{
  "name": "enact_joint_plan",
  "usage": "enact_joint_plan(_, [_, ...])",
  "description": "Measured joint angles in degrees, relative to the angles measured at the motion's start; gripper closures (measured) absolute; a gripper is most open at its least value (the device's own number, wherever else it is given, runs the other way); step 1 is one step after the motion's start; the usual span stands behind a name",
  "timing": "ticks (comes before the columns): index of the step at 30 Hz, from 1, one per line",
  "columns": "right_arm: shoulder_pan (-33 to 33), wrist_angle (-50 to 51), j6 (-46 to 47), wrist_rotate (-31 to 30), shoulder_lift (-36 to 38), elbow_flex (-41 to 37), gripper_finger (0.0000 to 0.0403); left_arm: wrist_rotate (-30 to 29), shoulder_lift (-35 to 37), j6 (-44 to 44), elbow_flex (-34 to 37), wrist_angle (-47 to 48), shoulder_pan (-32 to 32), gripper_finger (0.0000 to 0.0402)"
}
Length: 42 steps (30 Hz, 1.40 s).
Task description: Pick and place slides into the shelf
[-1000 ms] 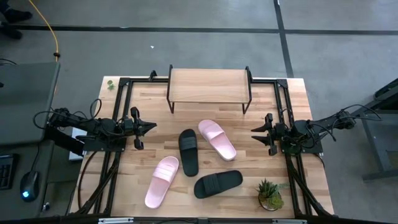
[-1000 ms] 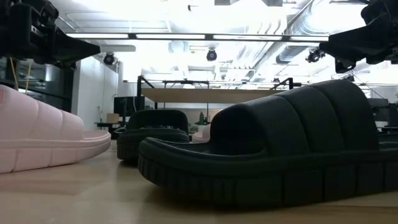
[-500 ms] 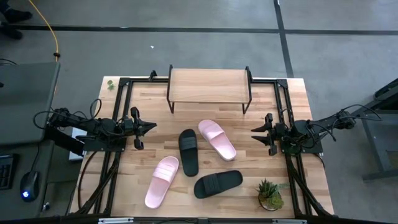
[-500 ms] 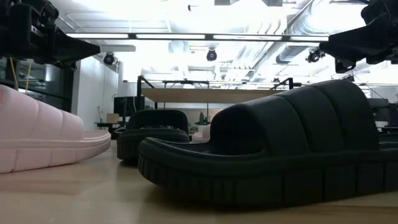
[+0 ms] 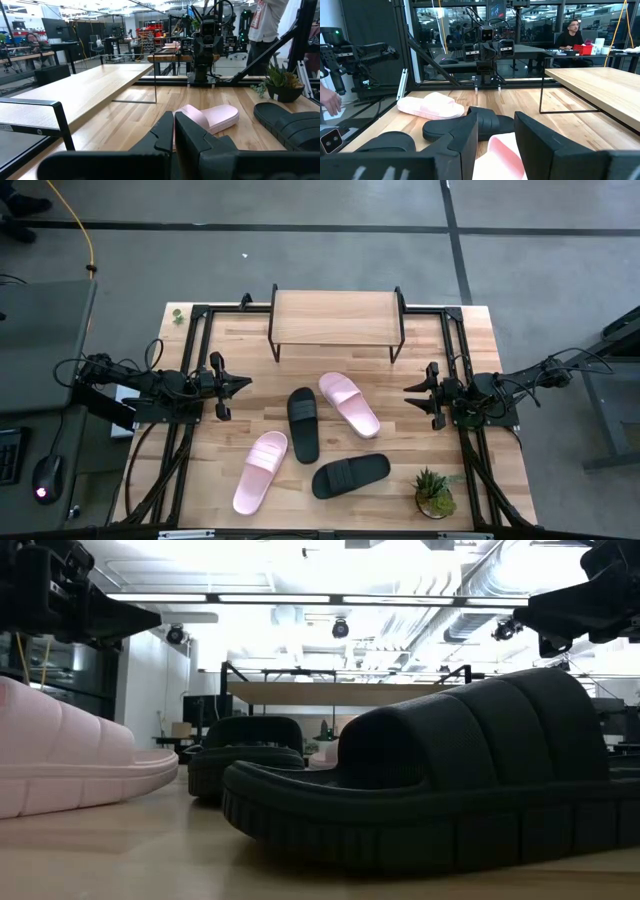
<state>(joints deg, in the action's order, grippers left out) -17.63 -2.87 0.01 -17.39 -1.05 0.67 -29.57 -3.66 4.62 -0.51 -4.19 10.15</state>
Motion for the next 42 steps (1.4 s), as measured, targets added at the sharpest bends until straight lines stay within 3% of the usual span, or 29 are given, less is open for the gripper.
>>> enact_joint_plan(42, [0.01,-0.03,0.01,-0.02,0.0,0.01,0.0284,-0.91,-0.02,2.54,0.0,0.0,-0.02,0.0396])
